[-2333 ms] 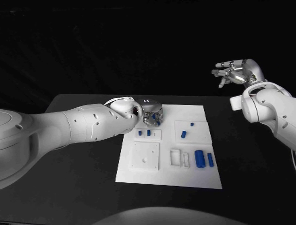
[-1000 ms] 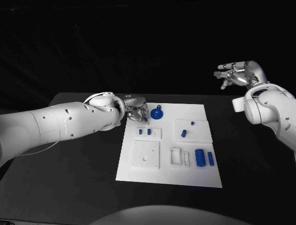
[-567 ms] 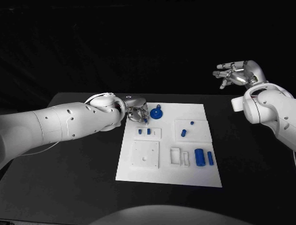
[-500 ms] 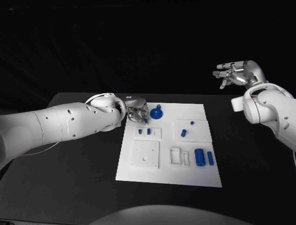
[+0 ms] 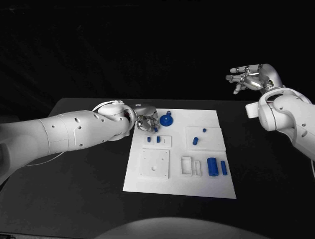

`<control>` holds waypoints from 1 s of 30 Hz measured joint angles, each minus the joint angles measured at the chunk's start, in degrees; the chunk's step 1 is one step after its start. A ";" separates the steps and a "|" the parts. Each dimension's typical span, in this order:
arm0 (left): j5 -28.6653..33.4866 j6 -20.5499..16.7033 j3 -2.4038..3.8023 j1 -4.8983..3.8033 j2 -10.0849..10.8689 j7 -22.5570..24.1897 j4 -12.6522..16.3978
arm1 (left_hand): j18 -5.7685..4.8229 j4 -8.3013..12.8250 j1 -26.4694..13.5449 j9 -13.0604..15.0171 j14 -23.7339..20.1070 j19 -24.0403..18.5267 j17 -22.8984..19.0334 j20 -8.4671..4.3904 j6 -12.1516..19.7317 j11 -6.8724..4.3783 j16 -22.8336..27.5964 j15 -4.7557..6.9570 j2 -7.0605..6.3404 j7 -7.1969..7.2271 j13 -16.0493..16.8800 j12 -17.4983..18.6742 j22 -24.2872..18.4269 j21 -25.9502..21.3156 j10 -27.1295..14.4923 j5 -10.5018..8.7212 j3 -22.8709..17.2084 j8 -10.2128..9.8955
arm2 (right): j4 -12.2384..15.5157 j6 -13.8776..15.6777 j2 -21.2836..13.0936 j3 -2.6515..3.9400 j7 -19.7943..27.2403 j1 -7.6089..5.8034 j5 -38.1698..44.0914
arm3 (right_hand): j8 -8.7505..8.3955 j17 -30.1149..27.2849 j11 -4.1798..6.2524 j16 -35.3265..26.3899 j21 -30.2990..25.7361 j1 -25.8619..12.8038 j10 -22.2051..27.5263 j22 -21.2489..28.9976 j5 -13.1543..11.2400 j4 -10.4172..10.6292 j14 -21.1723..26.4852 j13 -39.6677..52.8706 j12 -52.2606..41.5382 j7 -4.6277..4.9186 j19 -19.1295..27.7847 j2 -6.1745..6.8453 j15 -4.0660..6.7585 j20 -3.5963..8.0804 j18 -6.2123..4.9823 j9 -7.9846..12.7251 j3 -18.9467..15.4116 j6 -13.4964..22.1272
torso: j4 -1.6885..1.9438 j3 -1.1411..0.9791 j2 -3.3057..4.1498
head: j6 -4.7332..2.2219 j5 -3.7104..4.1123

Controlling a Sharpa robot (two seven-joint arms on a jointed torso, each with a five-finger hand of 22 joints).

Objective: Assemble the parts on the task board

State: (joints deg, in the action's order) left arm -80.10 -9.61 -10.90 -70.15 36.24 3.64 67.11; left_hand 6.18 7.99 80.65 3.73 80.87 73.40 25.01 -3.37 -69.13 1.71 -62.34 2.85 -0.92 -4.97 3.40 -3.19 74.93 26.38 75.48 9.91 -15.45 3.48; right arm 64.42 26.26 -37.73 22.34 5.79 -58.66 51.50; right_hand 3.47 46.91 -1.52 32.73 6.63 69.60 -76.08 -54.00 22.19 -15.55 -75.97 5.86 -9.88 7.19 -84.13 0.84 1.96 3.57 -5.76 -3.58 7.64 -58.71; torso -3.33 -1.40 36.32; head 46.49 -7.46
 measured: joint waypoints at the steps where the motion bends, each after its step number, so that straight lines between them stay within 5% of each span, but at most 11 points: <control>1: 0.00 0.00 0.00 0.04 -0.06 0.00 -0.08 | 0.05 0.00 0.00 0.00 0.00 0.00 0.00 0.00 0.00 0.00 0.00 0.00 0.00 0.00 0.00 0.00 0.00 0.00 0.00 0.00 0.00 0.00 | 0.01 0.00 0.00 0.00 0.00 0.00 0.00 | 0.00 0.00 0.00 0.00 0.00 0.00 0.00 0.00 0.00 0.00 0.00 0.00 0.00 0.00 0.00 0.00 0.00 0.00 0.00 0.00 0.00 0.00 | 0.00 0.00 0.00 | 0.01 0.01; 30: -2.16 0.02 -0.43 0.28 -1.26 0.21 -1.43 | 0.36 0.32 0.70 -0.03 0.00 -0.09 0.01 -0.08 -0.27 -0.06 -0.20 0.00 -0.20 -0.24 0.13 0.00 -0.02 0.44 0.19 0.00 -0.32 -0.09 | 0.25 -0.07 -0.16 0.00 0.01 0.01 0.01 | 0.00 0.00 0.00 0.00 0.00 0.00 0.00 0.02 0.00 -0.01 0.00 0.00 0.00 0.00 0.00 0.00 0.00 0.00 0.03 0.00 -0.01 0.00 | -0.01 -0.01 0.00 | 0.28 0.17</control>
State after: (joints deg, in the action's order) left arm -82.26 -9.58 -11.33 -69.88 34.98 3.84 65.67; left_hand 6.54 8.32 81.35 3.71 80.87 73.31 25.02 -3.46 -69.40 1.65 -62.53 2.85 -1.13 -5.21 3.52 -3.20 74.91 26.83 75.67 9.91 -15.76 3.39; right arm 64.67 26.19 -37.88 22.34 5.80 -58.65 51.51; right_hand 3.47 46.91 -1.53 32.73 6.63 69.60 -76.08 -53.98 22.19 -15.56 -75.97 5.86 -9.88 7.19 -84.13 0.84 1.96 3.57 -5.73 -3.58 7.62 -58.71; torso -3.34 -1.41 36.32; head 46.77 -7.29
